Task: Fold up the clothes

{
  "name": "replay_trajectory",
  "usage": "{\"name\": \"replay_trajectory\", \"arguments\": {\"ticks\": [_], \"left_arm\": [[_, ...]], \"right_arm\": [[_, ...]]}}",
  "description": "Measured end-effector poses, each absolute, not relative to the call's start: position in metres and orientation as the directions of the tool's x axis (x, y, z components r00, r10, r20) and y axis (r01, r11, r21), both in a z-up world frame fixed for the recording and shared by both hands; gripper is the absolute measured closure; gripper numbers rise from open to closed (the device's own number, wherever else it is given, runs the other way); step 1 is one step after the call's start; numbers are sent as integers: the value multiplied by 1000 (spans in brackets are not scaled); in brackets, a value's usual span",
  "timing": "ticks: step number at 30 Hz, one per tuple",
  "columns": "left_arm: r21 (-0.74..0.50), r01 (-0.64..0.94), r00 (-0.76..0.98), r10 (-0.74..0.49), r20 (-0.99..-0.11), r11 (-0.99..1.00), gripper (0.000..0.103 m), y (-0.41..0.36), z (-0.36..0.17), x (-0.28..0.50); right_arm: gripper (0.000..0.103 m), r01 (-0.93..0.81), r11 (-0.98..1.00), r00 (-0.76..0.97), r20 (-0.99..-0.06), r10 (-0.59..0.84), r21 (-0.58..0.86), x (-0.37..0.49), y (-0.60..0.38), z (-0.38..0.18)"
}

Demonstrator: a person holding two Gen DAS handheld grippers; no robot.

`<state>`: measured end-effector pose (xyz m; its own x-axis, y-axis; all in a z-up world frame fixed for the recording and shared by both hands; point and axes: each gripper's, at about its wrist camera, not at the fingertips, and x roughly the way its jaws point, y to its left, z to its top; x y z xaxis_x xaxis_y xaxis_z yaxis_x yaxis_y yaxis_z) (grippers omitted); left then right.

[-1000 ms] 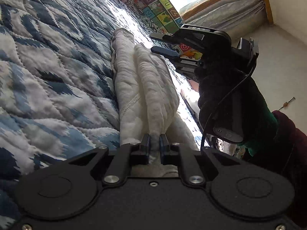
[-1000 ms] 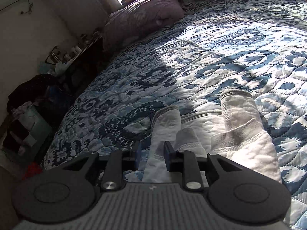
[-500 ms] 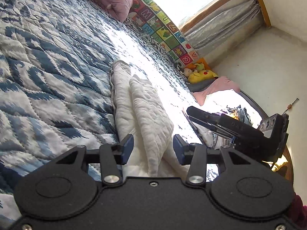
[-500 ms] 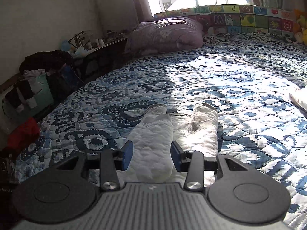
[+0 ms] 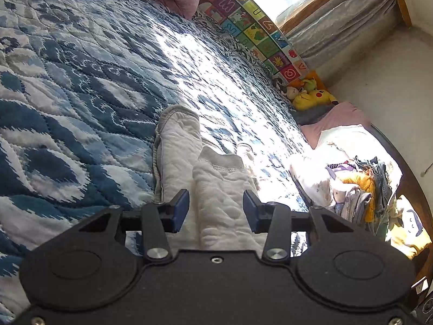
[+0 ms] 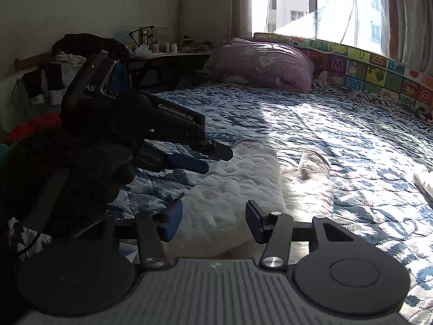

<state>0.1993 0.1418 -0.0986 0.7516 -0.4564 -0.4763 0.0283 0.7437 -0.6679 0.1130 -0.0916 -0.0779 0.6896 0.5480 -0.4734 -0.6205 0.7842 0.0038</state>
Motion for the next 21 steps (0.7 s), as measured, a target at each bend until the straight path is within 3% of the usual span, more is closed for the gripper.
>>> {"name": "replay_trajectory", "arguments": {"ticks": [1, 2, 3, 7, 13, 16, 18, 21], "left_arm": [[-653, 38, 754, -450, -478, 756, 81, 139, -98, 201], [-638, 47, 757, -444, -479, 769, 94, 136, -97, 202], [-622, 56, 760, -437, -480, 781, 97, 134, -97, 203], [-648, 71, 830, -405, -383, 759, 97, 140, -94, 192], [-596, 6, 793, -367, -486, 803, 98, 137, -118, 196], [-579, 8, 777, -370, -510, 815, 92, 141, -116, 199], [-524, 34, 804, -335, -492, 851, 73, 143, -101, 191], [-437, 118, 824, -334, -458, 892, 71, 136, -82, 189]], "right_arm": [[50, -623, 782, 692, -471, 547, -6, 115, -90, -78], [50, -624, 781, 694, -470, 545, -16, 116, -87, -78], [50, -626, 780, 696, -468, 545, -23, 118, -86, -78], [47, -639, 769, 693, -446, 567, -16, 126, -85, -77], [46, -658, 753, 635, -560, 532, -31, 143, -73, -96], [45, -661, 750, 616, -593, 518, -31, 142, -72, -101], [46, -658, 752, 628, -570, 530, -26, 136, -77, -93], [46, -664, 747, 650, -526, 548, -42, 130, -84, -82]]}}
